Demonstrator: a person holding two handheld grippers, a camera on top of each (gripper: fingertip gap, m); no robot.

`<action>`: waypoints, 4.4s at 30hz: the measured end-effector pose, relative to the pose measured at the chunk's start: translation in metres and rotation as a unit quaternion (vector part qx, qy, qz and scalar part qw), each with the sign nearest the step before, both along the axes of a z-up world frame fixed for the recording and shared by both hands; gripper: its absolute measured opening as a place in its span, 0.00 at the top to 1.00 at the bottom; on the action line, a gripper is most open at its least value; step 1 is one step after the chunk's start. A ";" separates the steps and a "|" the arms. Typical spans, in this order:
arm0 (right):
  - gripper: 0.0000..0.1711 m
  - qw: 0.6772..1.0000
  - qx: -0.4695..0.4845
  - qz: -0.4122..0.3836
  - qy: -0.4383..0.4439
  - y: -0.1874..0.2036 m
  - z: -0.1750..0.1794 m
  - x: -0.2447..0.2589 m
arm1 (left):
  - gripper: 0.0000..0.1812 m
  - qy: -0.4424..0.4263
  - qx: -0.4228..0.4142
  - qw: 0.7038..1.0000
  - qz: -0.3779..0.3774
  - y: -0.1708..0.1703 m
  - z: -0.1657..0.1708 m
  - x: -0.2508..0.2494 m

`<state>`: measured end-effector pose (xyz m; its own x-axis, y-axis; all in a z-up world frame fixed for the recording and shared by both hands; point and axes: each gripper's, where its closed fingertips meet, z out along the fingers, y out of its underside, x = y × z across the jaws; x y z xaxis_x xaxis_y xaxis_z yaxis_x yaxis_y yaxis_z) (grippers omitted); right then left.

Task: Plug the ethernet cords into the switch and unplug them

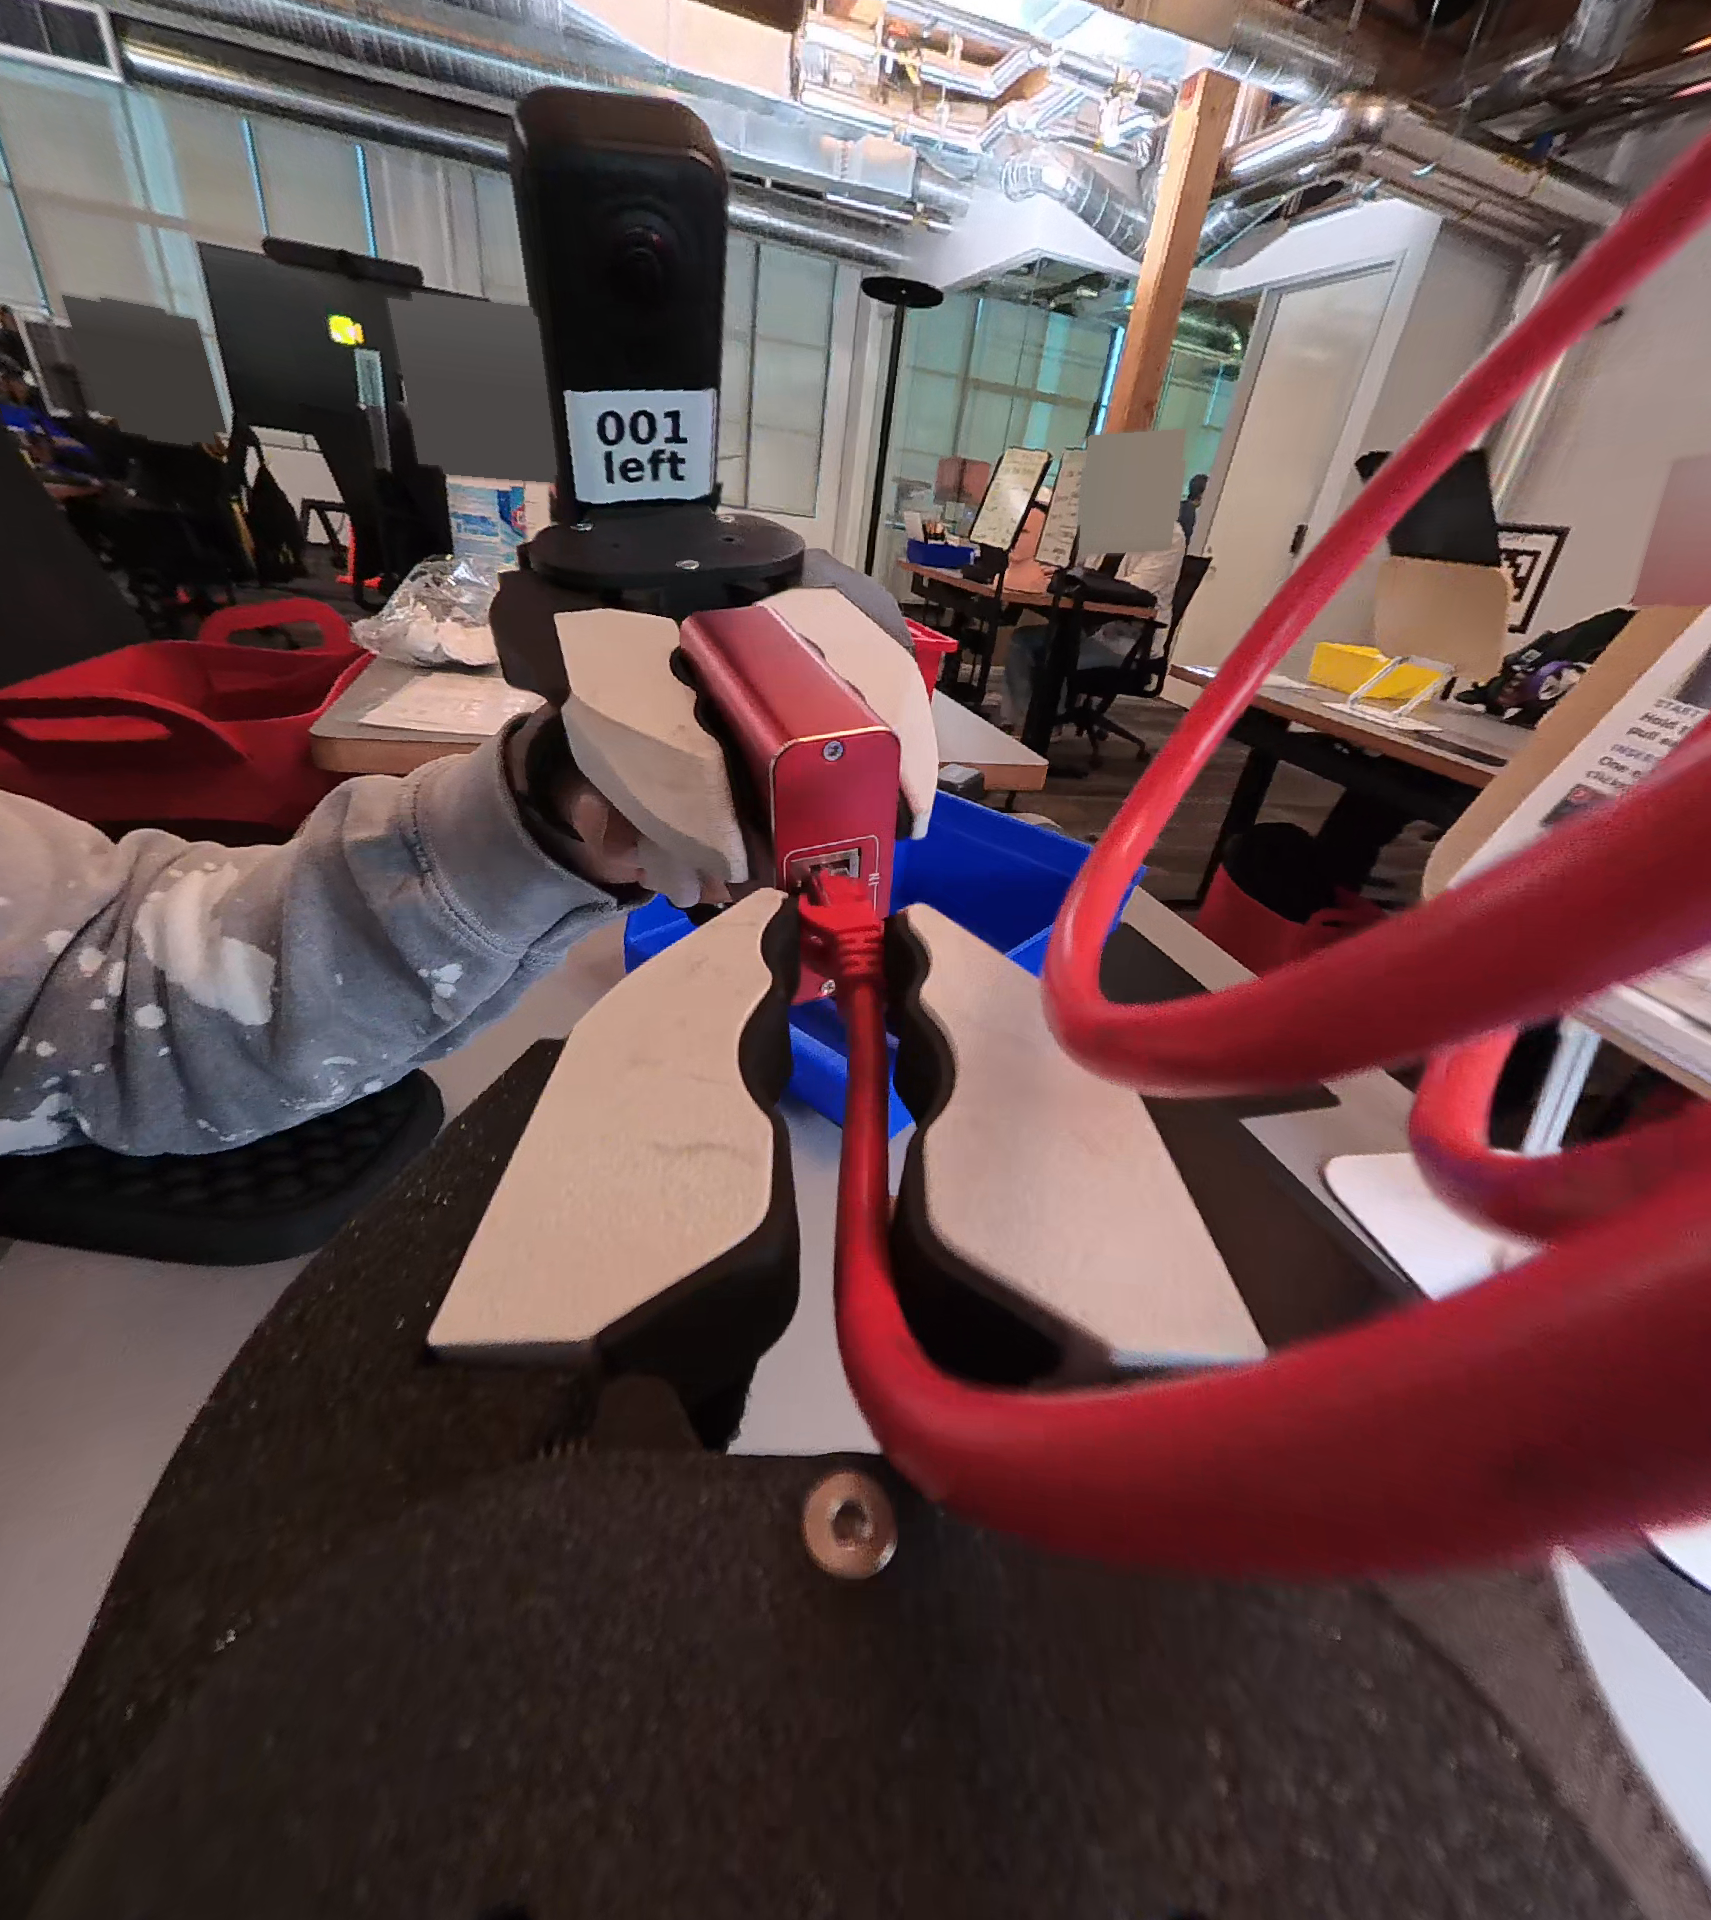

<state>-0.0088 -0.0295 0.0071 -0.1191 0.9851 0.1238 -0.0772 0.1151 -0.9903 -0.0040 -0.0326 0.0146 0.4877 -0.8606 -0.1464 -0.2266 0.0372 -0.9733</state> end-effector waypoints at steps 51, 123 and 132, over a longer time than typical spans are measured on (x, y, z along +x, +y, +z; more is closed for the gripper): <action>0.91 0.697 -0.248 -0.289 -0.608 0.258 -0.125 0.289 | 0.84 -0.065 -0.021 0.997 0.035 0.009 0.018 -0.051; 0.60 0.820 0.360 -0.208 -0.393 0.094 -0.055 0.033 | 0.76 -0.151 -0.188 0.967 0.080 0.059 -0.047 -0.015; 0.60 0.780 0.110 -0.343 -0.512 0.302 -0.072 0.167 | 0.70 -0.114 -0.097 0.973 0.175 0.066 -0.028 -0.049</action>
<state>0.1586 0.2728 -0.0648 0.2788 0.8290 0.4848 0.8957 -0.0423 -0.4426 -0.0529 0.0336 -0.0136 0.7571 -0.6359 0.1497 0.0310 -0.1939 -0.9805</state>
